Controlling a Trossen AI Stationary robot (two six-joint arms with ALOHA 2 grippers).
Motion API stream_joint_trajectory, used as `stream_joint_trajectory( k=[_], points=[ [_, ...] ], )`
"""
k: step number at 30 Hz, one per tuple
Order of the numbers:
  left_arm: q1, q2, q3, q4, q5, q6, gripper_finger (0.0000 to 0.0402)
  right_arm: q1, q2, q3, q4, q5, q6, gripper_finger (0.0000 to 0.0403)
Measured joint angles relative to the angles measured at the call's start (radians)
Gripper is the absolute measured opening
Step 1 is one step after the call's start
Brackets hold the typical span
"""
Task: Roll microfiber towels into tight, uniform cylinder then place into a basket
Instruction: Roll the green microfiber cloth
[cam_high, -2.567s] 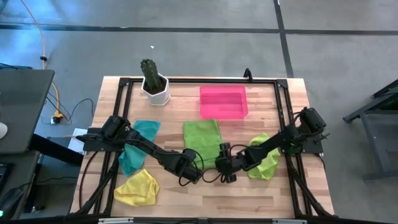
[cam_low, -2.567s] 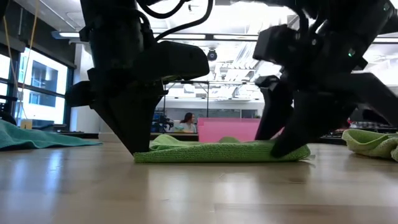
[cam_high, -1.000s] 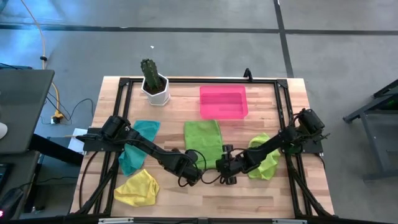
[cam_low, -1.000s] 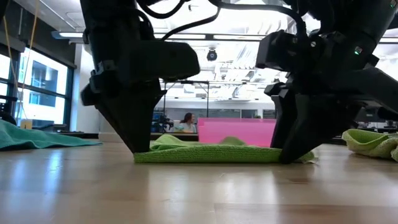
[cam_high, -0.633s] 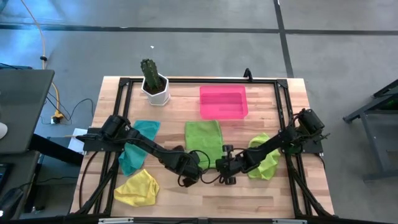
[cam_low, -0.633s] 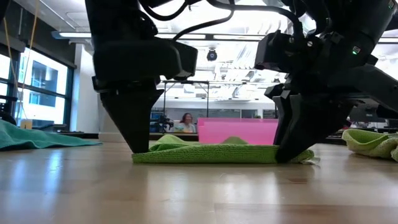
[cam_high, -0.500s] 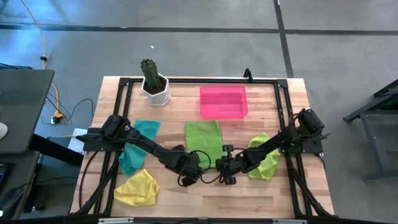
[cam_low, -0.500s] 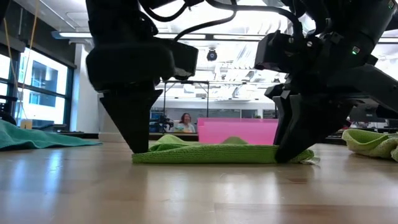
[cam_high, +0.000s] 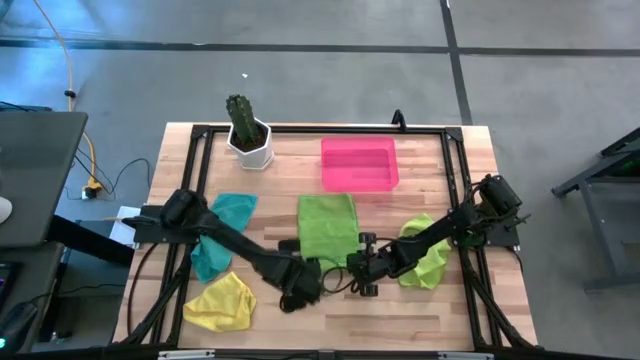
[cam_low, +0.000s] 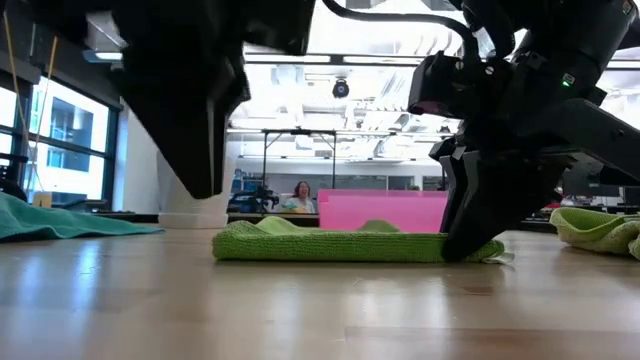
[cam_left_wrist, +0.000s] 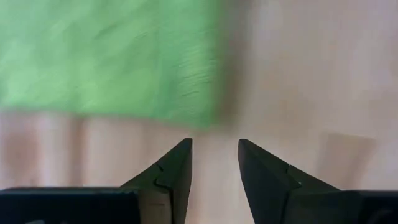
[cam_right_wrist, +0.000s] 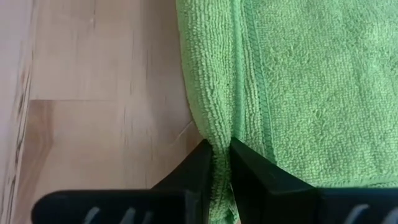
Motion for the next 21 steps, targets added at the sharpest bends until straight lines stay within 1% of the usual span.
stream_joint_trajectory(
  k=[3,7,14,19,21],
  points=[
    [-0.026,0.000,0.000,0.074,-0.067,0.063,0.0118,0.000,0.000,0.000,0.001,0.000,0.003,0.0041],
    [-0.031,0.005,0.000,0.103,-0.192,0.050,0.0118,0.000,0.000,-0.001,0.006,0.001,0.003,0.0041],
    [-0.014,0.005,-0.079,0.212,-0.181,0.035,0.0118,0.000,0.000,-0.002,0.017,0.001,0.003,0.0041],
    [-0.004,0.005,-0.130,0.266,-0.203,0.035,0.0118,0.000,0.000,-0.002,0.020,0.001,0.003,0.0041],
    [0.002,0.003,-0.155,0.308,-0.171,0.035,0.0118,0.000,0.001,-0.002,0.021,0.001,0.003,0.0041]
  ],
)
